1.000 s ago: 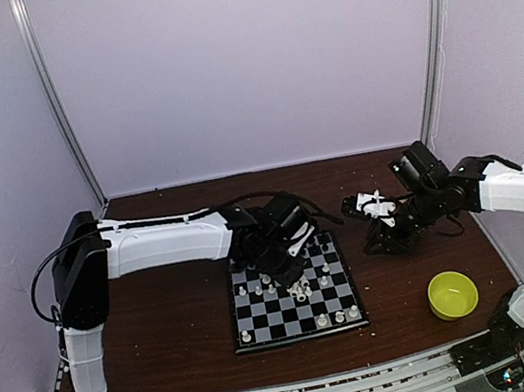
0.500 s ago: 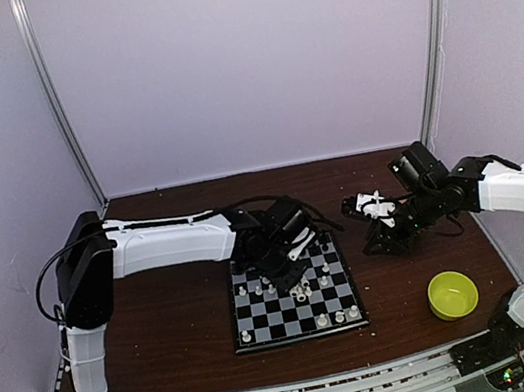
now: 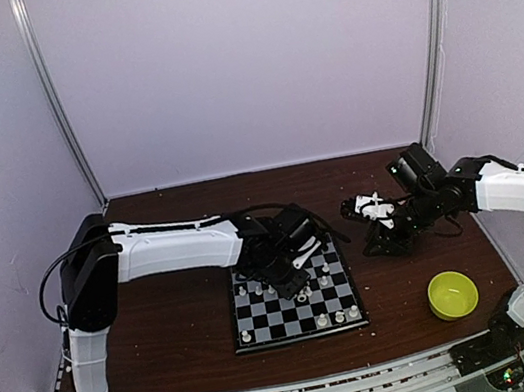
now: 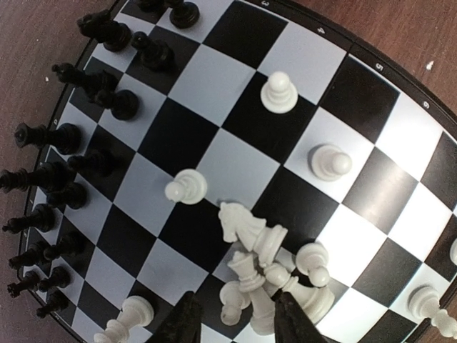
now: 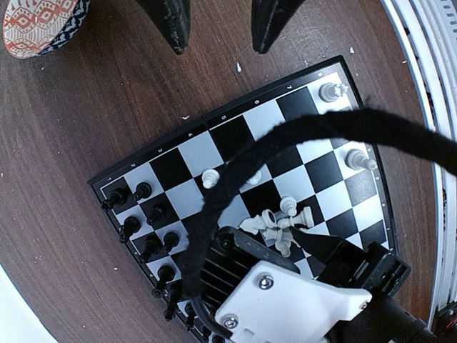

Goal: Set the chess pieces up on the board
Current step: Move the queen on the chessboard, then pick up the queen from the chessboard, then pass from the left arm to the right

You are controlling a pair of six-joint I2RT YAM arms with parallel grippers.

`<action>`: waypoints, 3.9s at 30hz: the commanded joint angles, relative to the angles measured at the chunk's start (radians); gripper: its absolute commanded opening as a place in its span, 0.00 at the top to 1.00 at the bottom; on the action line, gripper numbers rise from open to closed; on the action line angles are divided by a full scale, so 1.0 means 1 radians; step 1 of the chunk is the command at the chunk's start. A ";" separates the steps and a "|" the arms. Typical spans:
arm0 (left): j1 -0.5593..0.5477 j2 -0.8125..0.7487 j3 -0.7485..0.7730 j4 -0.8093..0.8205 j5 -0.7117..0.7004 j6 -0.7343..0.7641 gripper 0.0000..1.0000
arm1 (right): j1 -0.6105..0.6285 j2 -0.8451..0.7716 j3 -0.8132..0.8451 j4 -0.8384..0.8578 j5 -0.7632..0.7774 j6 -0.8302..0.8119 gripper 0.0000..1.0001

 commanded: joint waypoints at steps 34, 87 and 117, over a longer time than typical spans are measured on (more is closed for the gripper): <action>-0.010 -0.046 -0.107 0.061 0.074 0.026 0.68 | -0.004 0.019 -0.002 0.003 0.018 -0.005 0.71; 0.019 -0.530 -0.526 0.609 0.154 -0.041 0.93 | -0.004 0.270 0.486 -0.232 -0.396 0.305 0.64; 0.019 -0.512 -0.511 0.751 0.144 -0.112 0.79 | 0.036 0.445 0.538 -0.088 -0.676 0.585 0.90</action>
